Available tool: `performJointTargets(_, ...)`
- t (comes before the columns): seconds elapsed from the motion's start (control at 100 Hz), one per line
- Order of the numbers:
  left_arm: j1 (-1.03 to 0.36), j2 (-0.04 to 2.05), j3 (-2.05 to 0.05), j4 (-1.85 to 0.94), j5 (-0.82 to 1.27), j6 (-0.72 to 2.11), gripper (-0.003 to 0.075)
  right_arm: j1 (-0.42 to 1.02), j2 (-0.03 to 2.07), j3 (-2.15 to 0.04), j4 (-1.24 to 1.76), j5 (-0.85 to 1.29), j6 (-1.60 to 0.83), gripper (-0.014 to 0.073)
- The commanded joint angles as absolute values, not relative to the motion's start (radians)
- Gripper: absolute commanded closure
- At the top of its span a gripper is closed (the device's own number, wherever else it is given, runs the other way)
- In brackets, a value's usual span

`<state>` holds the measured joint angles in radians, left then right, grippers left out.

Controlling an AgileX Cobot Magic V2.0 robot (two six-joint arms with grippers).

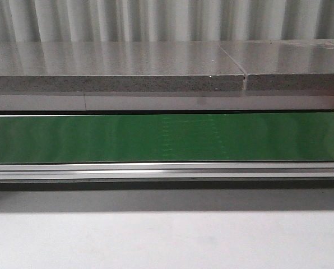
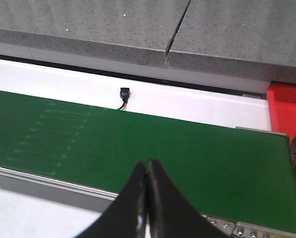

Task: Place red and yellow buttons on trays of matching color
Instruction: 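Close the left gripper around a yellow push button on the table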

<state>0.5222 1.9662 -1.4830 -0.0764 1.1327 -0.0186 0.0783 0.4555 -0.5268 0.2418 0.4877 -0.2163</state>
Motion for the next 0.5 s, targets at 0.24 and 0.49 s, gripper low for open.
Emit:
performJointTargets(0.24,0.524,1.945,-1.514,-0.092,1.128,-0.030,0.0360,0.081,0.455,-0.549,0.246,0.415,-0.227,0.0659)
performJointTargets(0.49,0.524,1.943,-1.514,-0.094,1.116,-0.009,0.0537,0.081,0.455,-0.549,0.246,0.415,-0.227,0.0659)
